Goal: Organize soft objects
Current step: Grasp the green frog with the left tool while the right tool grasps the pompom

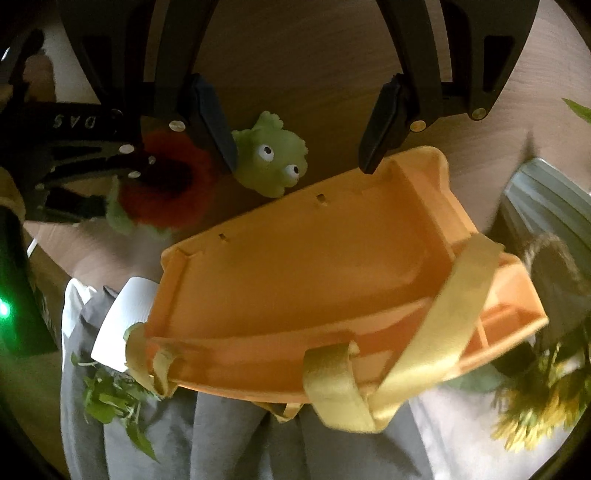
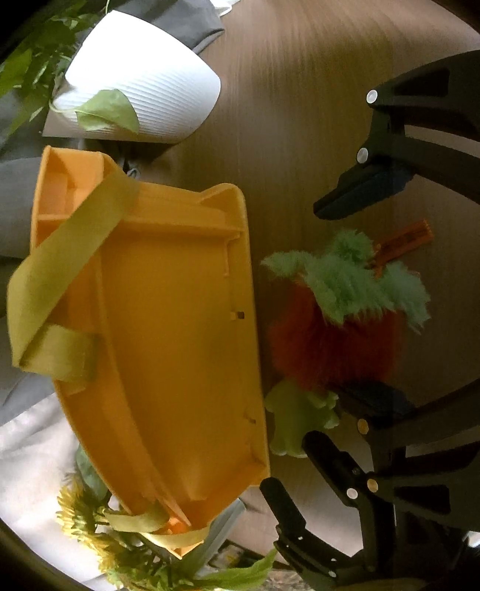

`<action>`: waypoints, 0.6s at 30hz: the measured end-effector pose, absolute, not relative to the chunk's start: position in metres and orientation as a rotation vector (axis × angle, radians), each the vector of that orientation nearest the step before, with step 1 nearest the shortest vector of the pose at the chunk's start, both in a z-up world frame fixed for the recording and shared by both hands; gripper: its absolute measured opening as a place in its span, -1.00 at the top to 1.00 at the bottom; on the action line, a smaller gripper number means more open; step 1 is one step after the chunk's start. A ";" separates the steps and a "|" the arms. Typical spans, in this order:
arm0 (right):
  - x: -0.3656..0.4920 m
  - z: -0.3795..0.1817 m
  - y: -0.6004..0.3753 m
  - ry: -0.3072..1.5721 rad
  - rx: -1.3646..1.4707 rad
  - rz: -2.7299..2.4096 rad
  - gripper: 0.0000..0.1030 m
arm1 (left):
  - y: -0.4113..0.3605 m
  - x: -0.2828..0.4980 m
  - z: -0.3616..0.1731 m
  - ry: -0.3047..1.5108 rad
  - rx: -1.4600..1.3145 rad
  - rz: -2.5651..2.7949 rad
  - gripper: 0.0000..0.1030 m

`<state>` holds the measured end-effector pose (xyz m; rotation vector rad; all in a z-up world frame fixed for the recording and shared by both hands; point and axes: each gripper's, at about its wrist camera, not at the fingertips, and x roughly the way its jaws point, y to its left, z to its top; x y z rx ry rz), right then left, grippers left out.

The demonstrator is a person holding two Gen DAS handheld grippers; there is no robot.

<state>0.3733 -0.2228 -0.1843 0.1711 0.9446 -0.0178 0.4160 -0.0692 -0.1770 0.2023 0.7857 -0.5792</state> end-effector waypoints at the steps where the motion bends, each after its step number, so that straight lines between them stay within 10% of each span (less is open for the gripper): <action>1: 0.374 -0.186 -0.223 0.950 0.177 -0.009 -0.39 | -0.070 0.416 -0.178 0.790 0.198 -0.579 -0.29; 18: 0.373 -0.196 -0.228 0.935 0.186 0.050 0.05 | -0.075 0.421 -0.190 0.881 0.022 -0.570 0.23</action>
